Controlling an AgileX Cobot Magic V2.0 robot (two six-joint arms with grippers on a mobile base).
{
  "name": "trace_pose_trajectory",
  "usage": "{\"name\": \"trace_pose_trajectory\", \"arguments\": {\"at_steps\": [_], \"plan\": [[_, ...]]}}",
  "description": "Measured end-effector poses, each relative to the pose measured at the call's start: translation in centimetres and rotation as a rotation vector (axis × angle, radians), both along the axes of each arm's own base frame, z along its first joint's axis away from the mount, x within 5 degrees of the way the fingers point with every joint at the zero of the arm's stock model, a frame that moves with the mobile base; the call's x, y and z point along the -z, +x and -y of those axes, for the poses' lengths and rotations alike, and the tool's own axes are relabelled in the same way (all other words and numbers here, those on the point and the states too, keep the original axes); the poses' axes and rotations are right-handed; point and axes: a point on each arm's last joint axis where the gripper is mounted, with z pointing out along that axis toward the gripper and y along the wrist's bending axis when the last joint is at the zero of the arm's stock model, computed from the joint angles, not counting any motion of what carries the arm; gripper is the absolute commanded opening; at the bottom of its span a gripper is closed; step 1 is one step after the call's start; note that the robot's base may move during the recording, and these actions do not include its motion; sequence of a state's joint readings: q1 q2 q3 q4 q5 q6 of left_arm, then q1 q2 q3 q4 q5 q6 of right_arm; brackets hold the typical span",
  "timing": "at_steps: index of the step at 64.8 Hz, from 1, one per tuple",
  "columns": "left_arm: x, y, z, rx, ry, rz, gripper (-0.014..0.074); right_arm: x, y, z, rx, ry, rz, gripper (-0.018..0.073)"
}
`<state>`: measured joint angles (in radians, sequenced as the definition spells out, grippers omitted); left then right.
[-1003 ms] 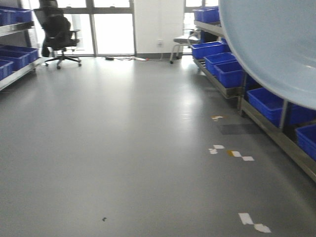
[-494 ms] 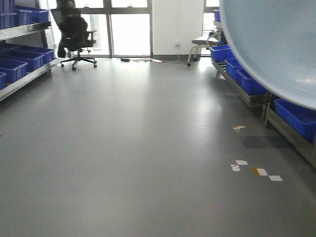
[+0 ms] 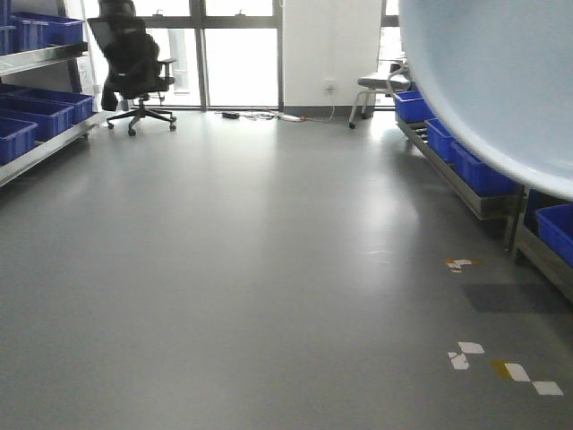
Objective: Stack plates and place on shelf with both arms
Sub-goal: 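Hold the plates in the right gripper while driving to the bin shelf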
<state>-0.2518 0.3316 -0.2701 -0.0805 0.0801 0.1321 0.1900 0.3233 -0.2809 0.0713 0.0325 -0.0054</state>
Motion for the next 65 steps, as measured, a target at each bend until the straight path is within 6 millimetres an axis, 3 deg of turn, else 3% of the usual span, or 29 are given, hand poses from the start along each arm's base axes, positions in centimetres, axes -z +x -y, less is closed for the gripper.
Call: {"name": "trace_pose_trajectory", "arguments": {"at_steps": [65], "plan": [[0.0, 0.0, 0.0, 0.0, 0.0, 0.0, 0.0082, -0.01, -0.01, 0.0, 0.0, 0.005, 0.0, 0.0049]]}}
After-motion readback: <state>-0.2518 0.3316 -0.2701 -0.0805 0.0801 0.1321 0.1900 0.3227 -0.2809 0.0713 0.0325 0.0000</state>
